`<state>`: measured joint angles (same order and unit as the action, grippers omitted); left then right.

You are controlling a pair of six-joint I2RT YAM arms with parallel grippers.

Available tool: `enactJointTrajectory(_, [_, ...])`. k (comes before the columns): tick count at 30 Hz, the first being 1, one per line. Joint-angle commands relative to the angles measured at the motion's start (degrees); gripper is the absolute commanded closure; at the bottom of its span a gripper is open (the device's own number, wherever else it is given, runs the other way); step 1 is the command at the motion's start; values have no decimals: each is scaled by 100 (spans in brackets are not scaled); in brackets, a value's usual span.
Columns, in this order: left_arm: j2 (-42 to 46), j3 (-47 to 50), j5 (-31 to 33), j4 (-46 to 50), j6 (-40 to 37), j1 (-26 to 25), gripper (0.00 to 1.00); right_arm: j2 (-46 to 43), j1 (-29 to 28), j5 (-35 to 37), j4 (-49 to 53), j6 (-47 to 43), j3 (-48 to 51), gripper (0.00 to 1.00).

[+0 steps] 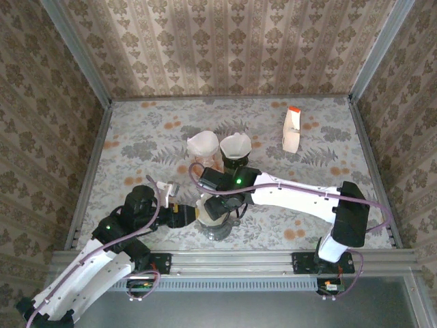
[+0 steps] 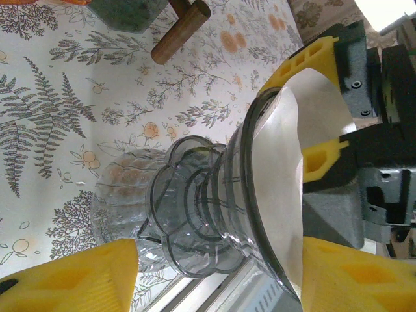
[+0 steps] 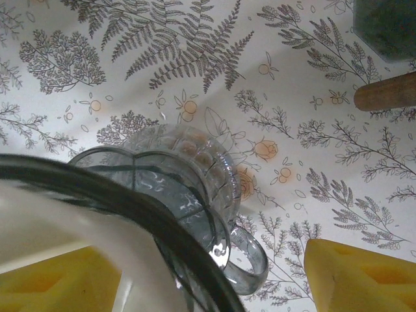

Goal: Place the coffee filter in the dripper

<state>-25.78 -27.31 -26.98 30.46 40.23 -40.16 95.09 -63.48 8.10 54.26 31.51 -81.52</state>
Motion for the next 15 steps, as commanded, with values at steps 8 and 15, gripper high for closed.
enactJointTrajectory(8, [29,-5,5,-75,19,-50,34,324,38,-89,-153,-38,140,26])
enactJointTrajectory(15, [31,-29,0,-128,42,-49,23,418,33,-72,-135,-48,214,26])
